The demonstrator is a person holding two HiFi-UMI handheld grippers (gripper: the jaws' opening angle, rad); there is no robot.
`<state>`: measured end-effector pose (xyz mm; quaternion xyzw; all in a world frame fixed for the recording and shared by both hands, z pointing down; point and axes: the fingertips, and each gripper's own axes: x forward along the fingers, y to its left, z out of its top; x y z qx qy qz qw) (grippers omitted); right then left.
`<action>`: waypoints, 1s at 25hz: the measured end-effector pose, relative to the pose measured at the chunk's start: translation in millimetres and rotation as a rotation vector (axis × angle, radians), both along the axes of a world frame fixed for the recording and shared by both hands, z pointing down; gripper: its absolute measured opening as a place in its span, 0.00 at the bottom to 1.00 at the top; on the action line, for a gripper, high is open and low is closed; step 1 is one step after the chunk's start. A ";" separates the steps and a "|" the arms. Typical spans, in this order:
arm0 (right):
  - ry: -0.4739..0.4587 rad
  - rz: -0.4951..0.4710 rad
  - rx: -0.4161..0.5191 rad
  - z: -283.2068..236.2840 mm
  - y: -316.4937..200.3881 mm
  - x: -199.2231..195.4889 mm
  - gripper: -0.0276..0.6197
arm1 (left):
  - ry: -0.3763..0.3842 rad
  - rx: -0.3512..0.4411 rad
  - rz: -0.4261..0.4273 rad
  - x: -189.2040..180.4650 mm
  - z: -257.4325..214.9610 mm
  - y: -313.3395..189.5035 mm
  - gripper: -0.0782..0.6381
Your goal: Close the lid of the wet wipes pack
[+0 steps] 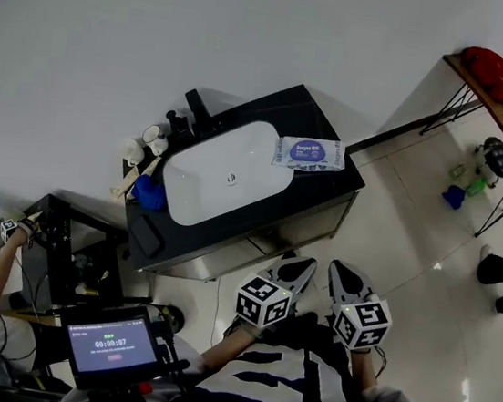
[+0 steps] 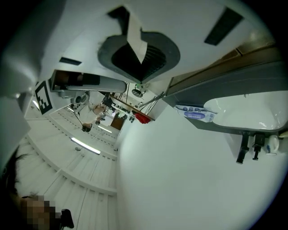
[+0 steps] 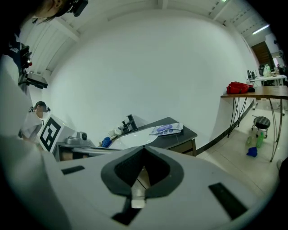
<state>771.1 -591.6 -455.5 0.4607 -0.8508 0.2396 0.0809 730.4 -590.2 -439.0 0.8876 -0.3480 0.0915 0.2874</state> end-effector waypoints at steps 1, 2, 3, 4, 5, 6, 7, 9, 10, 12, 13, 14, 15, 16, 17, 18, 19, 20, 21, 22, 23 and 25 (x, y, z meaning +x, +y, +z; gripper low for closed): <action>-0.007 -0.001 -0.001 -0.5 8.9 -1.9 0.04 | -0.003 0.003 0.001 -1.0 -2.3 9.8 0.11; -0.016 -0.001 -0.002 -1.3 16.9 -4.3 0.04 | -0.005 0.007 0.002 -2.5 -5.6 18.2 0.11; -0.027 -0.001 -0.002 -2.5 24.0 -7.2 0.04 | -0.005 0.014 0.000 -4.5 -9.3 25.2 0.11; -0.038 -0.001 -0.001 -3.8 30.0 -10.5 0.04 | -0.004 0.021 -0.003 -6.8 -13.1 30.6 0.11; -0.047 -0.002 0.001 -5.1 34.9 -13.9 0.04 | -0.002 0.027 -0.006 -9.2 -16.3 34.7 0.11; -0.053 -0.004 0.003 -6.1 39.0 -17.1 0.04 | -0.002 0.031 -0.008 -11.5 -18.7 38.1 0.11; -0.056 -0.006 0.005 -7.0 42.4 -20.1 0.04 | -0.002 0.034 -0.009 -13.6 -20.5 41.2 0.11; -0.057 -0.003 0.010 -9.5 47.3 -25.7 0.04 | 0.000 0.043 -0.009 -17.8 -24.6 45.9 0.11; -0.058 0.001 0.012 -11.4 48.8 -28.6 0.04 | 0.007 0.050 -0.009 -20.1 -27.6 47.4 0.11; -0.063 0.008 0.015 -15.2 52.3 -35.0 0.04 | 0.032 0.061 -0.012 -25.9 -33.8 51.5 0.11; -0.065 0.012 0.016 -16.7 54.8 -38.7 0.04 | 0.042 0.062 -0.013 -29.6 -35.8 55.0 0.11; -0.065 0.015 0.016 -17.8 57.5 -43.1 0.04 | 0.048 0.062 -0.014 -34.4 -37.0 59.0 0.11; -0.062 0.018 0.016 -18.8 60.1 -48.4 0.04 | 0.053 0.064 -0.016 -40.3 -37.9 62.7 0.11; -0.059 0.021 0.017 -20.2 62.3 -54.7 0.04 | 0.057 0.065 -0.018 -47.6 -39.0 65.6 0.11; -0.057 0.025 0.020 -22.1 64.5 -62.2 0.04 | 0.062 0.067 -0.021 -56.2 -40.4 68.3 0.11; -0.056 0.031 0.026 -24.6 67.0 -70.6 0.04 | 0.064 0.069 -0.023 -65.8 -42.1 71.4 0.11; -0.059 0.038 0.032 -27.5 70.0 -79.2 0.04 | 0.064 0.071 -0.024 -75.9 -44.1 75.1 0.11; -0.064 0.047 0.038 -30.4 73.4 -87.7 0.04 | 0.063 0.074 -0.025 -85.9 -46.3 79.1 0.11; -0.070 0.057 0.042 -33.0 77.0 -95.4 0.04 | 0.065 0.077 -0.026 -95.2 -48.5 83.2 0.11; -0.075 0.066 0.043 -35.1 80.9 -102.4 0.04 | 0.070 0.080 -0.027 -103.6 -50.5 87.2 0.11; -0.080 0.076 0.043 -36.8 84.9 -109.0 0.04 | 0.076 0.081 -0.027 -111.3 -52.0 91.2 0.11; -0.087 0.091 0.043 -39.7 92.6 -121.7 0.04 | 0.080 0.079 -0.021 -125.5 -52.2 99.7 0.11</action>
